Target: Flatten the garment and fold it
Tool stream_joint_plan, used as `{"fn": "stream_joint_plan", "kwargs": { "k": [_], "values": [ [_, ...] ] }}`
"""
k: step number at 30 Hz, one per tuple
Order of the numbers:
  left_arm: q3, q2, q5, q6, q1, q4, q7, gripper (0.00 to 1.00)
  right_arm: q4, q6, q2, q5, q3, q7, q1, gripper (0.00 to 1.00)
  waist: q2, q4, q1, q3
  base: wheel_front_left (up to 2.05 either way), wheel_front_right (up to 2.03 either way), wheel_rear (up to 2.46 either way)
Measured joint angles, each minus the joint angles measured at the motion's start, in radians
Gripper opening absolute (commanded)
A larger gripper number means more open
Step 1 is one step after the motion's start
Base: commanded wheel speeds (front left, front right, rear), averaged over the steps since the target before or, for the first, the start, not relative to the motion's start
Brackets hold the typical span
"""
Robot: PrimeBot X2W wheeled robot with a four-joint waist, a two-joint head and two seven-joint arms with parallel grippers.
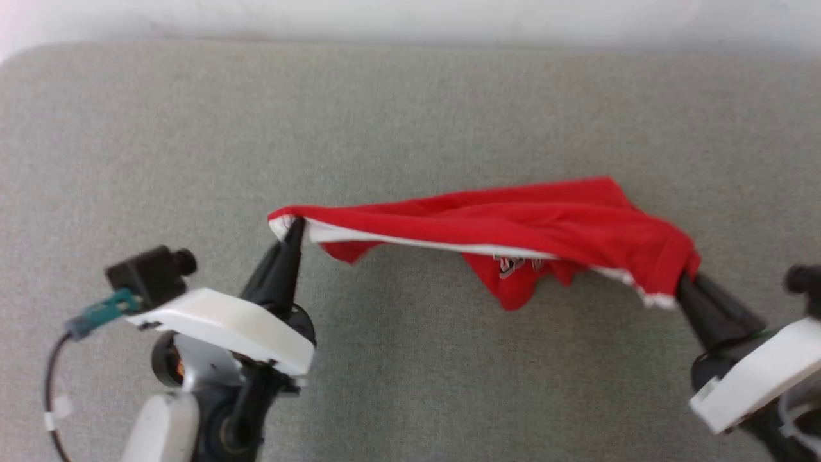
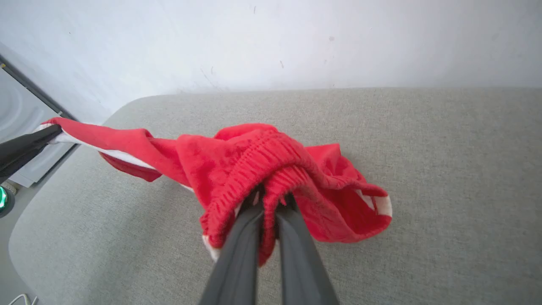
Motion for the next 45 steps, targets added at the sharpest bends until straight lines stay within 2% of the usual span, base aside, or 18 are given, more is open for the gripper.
{"fn": "stream_joint_plan", "kwargs": {
  "k": [5, 13, 20, 27, 33, 42, 45],
  "values": [
    [0.046, 0.007, -0.04, 0.002, -0.005, -0.087, 0.024, 0.0, -0.06, 0.0, -0.023, 0.047, -0.035, 0.037, -0.067, 0.0, 0.0, -0.007, -0.0001, -0.055, 0.0, 0.0, 0.0],
    [0.1, 0.045, -0.052, 0.048, -0.093, -0.178, 0.086, 0.0, -0.091, -0.001, -0.053, 0.086, -0.052, 0.073, -0.193, 0.0, 0.0, -0.013, -0.0001, -0.13, 0.0, 0.0, 0.0],
    [0.109, 0.072, -0.052, 0.082, -0.152, -0.2, 0.144, 0.0, -0.109, -0.001, -0.058, 0.134, -0.044, 0.127, -0.239, 0.0, 0.0, -0.009, -0.0002, -0.169, 0.0, 0.0, 0.0],
    [0.102, 0.081, -0.06, 0.101, -0.194, -0.188, 0.183, 0.0, -0.109, -0.001, -0.077, 0.151, -0.03, 0.172, -0.285, 0.0, 0.0, -0.005, -0.0001, -0.147, 0.0, 0.0, 0.0],
    [0.095, 0.078, -0.067, 0.108, -0.343, -0.077, 0.205, 0.0, -0.023, -0.001, -0.132, 0.151, 0.035, 0.199, -0.457, 0.0, 0.0, -0.006, 0.0001, -0.092, 0.0, 0.0, 0.0],
    [0.095, 0.098, 0.009, 0.116, -0.769, 0.226, 0.182, 0.0, 0.229, -0.001, -0.214, 0.11, 0.198, 0.198, -0.908, 0.0, 0.0, -0.007, 0.0004, 0.055, 0.0, 0.0, 0.0],
    [0.091, 0.101, 0.038, 0.113, -0.897, 0.309, 0.151, 0.0, 0.327, -0.001, -0.232, 0.083, 0.243, 0.167, -1.055, 0.0, 0.0, -0.005, 0.0004, 0.115, 0.0, 0.0, 0.0]
  ]
}}
